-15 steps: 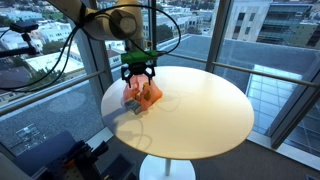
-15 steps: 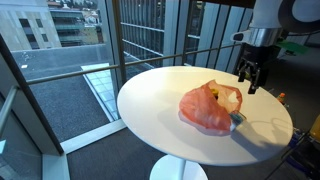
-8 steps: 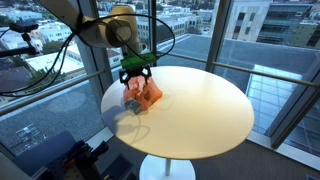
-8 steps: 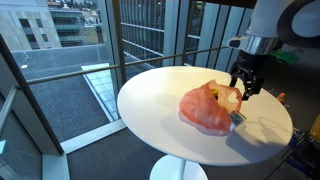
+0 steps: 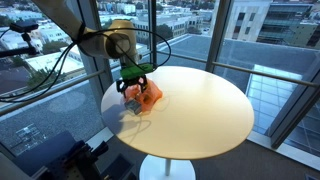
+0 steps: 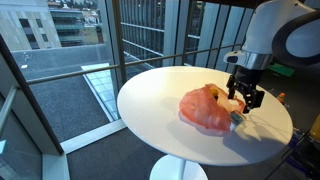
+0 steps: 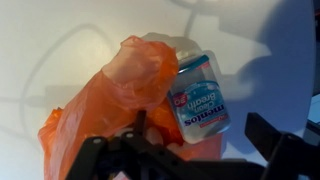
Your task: Place the blue and white item in the plastic
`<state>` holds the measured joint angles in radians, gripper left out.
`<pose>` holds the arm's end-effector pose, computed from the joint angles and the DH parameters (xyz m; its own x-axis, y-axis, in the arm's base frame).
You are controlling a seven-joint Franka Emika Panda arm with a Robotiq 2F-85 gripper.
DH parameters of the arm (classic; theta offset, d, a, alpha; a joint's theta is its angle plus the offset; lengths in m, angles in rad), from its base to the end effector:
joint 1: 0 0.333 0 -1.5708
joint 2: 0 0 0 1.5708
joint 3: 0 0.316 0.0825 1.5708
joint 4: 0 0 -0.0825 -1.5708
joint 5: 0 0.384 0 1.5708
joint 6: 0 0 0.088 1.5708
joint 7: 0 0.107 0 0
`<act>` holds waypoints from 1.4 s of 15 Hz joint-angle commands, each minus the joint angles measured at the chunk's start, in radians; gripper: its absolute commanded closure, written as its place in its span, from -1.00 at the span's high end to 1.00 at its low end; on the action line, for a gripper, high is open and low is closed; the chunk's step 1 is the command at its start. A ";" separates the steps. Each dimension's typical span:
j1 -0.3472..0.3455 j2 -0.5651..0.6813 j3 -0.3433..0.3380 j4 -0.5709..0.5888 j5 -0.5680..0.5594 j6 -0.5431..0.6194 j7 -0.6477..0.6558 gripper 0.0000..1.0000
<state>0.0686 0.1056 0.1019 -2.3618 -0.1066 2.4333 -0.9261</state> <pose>0.4966 0.0855 0.2804 0.3818 0.9219 -0.0659 0.9240 -0.3823 0.0053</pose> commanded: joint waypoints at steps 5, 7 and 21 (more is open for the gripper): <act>-0.012 0.062 0.020 0.002 0.031 0.029 -0.091 1.00; -0.013 0.077 0.023 0.003 0.027 0.034 -0.094 1.00; -0.026 0.158 0.021 0.013 -0.001 0.123 -0.062 0.45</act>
<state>0.0601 0.2507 0.1146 -2.3592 -0.0969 2.5374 -0.9857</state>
